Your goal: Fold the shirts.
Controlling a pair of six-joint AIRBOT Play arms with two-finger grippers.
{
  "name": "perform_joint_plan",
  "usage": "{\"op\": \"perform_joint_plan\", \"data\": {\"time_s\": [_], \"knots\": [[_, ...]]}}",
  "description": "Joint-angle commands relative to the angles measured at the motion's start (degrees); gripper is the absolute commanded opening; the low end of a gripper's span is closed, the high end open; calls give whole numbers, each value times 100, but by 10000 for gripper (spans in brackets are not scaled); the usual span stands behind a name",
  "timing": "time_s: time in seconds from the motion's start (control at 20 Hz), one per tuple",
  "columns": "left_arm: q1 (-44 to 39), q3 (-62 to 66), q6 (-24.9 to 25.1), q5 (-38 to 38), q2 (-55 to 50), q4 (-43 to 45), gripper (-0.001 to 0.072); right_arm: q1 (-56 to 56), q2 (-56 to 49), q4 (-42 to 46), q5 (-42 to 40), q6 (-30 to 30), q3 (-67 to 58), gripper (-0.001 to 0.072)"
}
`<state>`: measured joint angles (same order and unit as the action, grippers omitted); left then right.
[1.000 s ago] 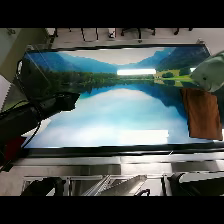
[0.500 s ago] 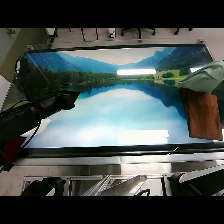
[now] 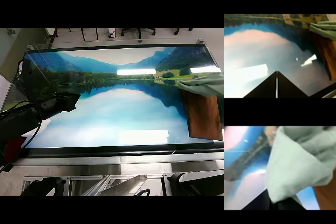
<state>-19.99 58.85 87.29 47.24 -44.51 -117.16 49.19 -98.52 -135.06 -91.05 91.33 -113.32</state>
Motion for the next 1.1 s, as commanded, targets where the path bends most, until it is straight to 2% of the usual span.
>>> {"op": "perform_joint_plan", "data": {"time_s": [0.0, 0.25, 0.45, 0.5, 0.55, 0.6, 0.65, 0.75, 0.9, 1.05], "knots": [[-2, -2, 4, 70, -4, 9, 11, 24, 452, 1469, -605, -702, 264, 22], [-2, -2, 9, 140, -4, 17, 11, 24, 1255, 2485, -247, -1239, 2041, 24], [-2, -2, 9, 142, -4, 17, 11, 24, 1587, 2999, 531, -1255, 3775, 33], [-2, -2, 9, 144, -4, 17, 11, 24, 1563, 3143, 588, -1272, 3985, 107], [-2, -2, 9, 164, -4, 15, 11, 24, 1515, 3342, 573, -1360, 4096, 401], [-2, -2, 9, 205, -4, 17, 11, 24, 1449, 3453, 411, -1521, 4105, 657], [-2, -2, 9, 243, -4, 17, 11, 31, 1425, 3530, 179, -1690, 4096, 701], [2, -2, 9, 240, -4, 61, 11, 31, 1423, 3639, -181, -1858, 3884, 700], [2, -2, 9, 240, -4, 61, 11, -4, 1434, 3375, -636, -1797, 2935, 699], [2, 0, 9, 236, -4, 57, 11, -195, 1617, 2802, -520, -1720, 2085, 699]]}}
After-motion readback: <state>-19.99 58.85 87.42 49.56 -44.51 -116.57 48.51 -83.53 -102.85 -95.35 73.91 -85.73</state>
